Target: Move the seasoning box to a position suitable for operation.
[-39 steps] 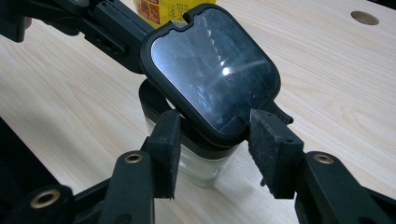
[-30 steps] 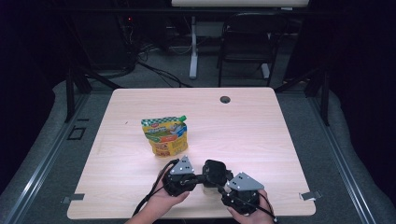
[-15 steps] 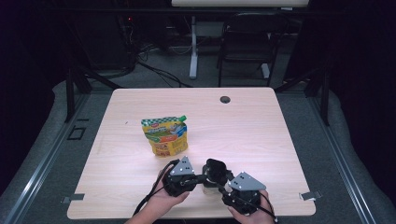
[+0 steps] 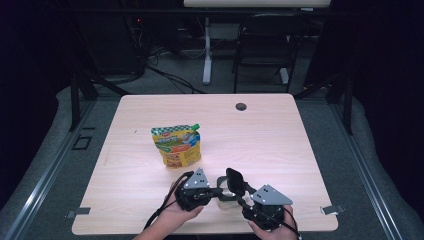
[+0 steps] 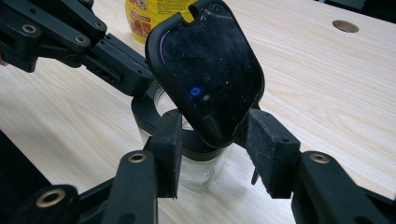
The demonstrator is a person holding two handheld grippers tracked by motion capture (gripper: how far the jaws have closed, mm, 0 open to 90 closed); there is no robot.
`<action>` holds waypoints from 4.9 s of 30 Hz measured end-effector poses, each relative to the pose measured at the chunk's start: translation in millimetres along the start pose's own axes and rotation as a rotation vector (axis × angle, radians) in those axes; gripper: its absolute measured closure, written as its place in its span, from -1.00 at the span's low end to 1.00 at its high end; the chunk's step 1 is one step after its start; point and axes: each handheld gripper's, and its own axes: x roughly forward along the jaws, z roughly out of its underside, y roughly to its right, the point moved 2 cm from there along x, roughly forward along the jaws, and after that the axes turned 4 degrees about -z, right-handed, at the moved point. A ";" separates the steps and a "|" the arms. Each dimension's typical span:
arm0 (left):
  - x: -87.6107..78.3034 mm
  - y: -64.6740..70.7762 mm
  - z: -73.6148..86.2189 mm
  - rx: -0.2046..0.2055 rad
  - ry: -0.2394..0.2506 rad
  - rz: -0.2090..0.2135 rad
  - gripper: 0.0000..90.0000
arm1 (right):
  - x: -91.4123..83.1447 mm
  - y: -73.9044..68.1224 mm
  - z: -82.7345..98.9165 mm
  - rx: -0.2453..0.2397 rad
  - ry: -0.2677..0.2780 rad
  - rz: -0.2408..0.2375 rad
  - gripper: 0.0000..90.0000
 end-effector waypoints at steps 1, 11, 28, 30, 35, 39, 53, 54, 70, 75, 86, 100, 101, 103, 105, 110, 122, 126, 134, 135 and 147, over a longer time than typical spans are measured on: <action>0.1 -0.1 -0.1 0.001 0.000 0.001 1.00 | -0.8 0.2 0.0 0.003 -0.004 0.000 0.25; 0.1 0.2 -0.3 0.002 -0.002 0.000 1.00 | -3.5 2.7 0.3 0.021 0.017 0.003 0.26; 0.2 -0.2 -0.2 0.002 0.000 0.003 1.00 | -10.7 9.5 1.8 0.049 0.033 0.008 0.27; 0.2 -0.2 -0.2 0.003 0.000 0.002 1.00 | -11.9 10.3 2.0 0.052 0.029 0.010 0.28; 0.1 0.2 -0.1 0.006 0.000 0.001 1.00 | -14.3 11.8 2.6 0.055 0.037 0.013 0.36; 0.2 -0.1 -0.4 0.008 -0.001 0.003 1.00 | -16.6 13.0 3.2 0.054 0.033 0.014 0.43; 0.2 -0.4 -0.3 0.008 0.001 0.005 1.00 | -20.7 18.1 4.9 0.100 0.031 -0.004 0.55; 0.2 -0.4 -0.3 0.008 0.000 0.005 1.00 | -20.9 18.5 5.1 0.098 0.026 -0.003 0.56; 0.0 -1.8 -0.8 -0.015 -0.006 0.015 1.00 | -17.8 15.3 4.0 0.113 0.035 0.002 0.41; -1.2 -3.6 -1.1 -0.012 -0.006 -0.002 0.95 | -10.2 13.9 3.6 0.109 0.037 0.008 0.37; -11.4 -13.6 7.2 -0.036 0.004 -0.043 0.83 | -6.5 16.1 1.3 0.125 0.047 0.006 0.49; -22.4 -22.9 21.1 -0.059 -0.006 -0.079 0.75 | -1.3 27.3 -1.2 0.162 0.038 -0.024 0.76; -23.3 -23.7 22.0 -0.058 -0.011 -0.080 0.74 | -1.2 27.8 -1.6 0.162 0.031 -0.026 0.77; -24.5 -24.8 24.2 -0.060 -0.011 -0.089 0.72 | 0.9 29.3 -2.8 0.165 0.037 -0.032 0.80; -26.0 -26.1 26.2 -0.064 -0.011 -0.096 0.71 | 2.8 30.4 -3.9 0.166 0.039 -0.039 0.84; -29.3 -26.8 30.4 -0.076 -0.010 -0.107 0.68 | 8.9 34.4 -7.4 0.169 0.043 -0.059 0.88; -32.2 -23.2 40.3 -0.077 -0.013 -0.113 0.56 | 30.5 38.7 -19.7 0.103 0.047 -0.169 0.89; -31.3 -23.9 43.8 -0.078 -0.020 -0.117 0.50 | 31.7 38.4 -19.1 0.119 0.050 -0.175 0.75; -22.7 -21.7 43.4 -0.063 -0.029 -0.081 0.49 | 23.4 30.8 -11.5 0.117 0.041 -0.143 0.69; -21.2 -21.0 43.1 -0.065 -0.029 -0.076 0.49 | 21.9 31.1 -11.1 0.117 0.039 -0.138 0.72; -14.6 -17.5 41.3 -0.062 -0.034 -0.040 0.47 | 21.0 36.0 -12.8 0.139 0.041 -0.099 0.90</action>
